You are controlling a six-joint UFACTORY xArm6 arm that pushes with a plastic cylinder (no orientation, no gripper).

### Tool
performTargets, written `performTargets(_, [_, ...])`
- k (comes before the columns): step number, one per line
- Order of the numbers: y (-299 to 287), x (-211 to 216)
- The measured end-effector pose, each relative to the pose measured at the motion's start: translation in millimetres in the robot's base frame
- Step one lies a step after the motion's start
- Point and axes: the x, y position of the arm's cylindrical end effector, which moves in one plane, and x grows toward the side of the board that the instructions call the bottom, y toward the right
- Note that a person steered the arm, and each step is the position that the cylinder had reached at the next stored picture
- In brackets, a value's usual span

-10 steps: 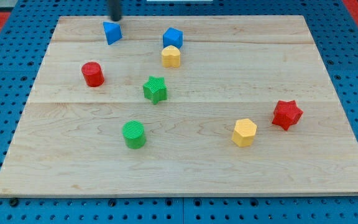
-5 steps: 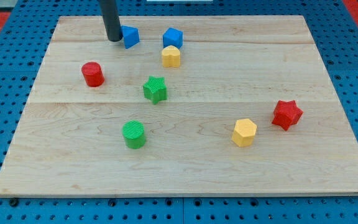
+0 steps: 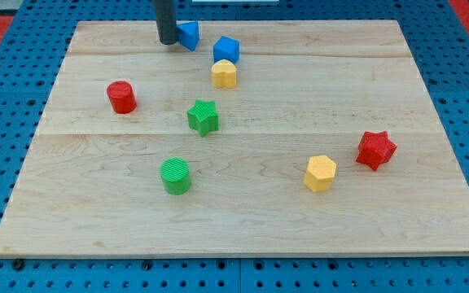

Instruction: Move the triangle at the top center of the board

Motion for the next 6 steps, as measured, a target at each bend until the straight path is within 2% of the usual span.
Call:
performTargets(1, [-2.2,-16.1])
performTargets(2, [43.3,-1.2])
performTargets(3, [37.2,-1.2])
performTargets(4, [84.2,-5.4])
performTargets(6, [96.7,-28.3])
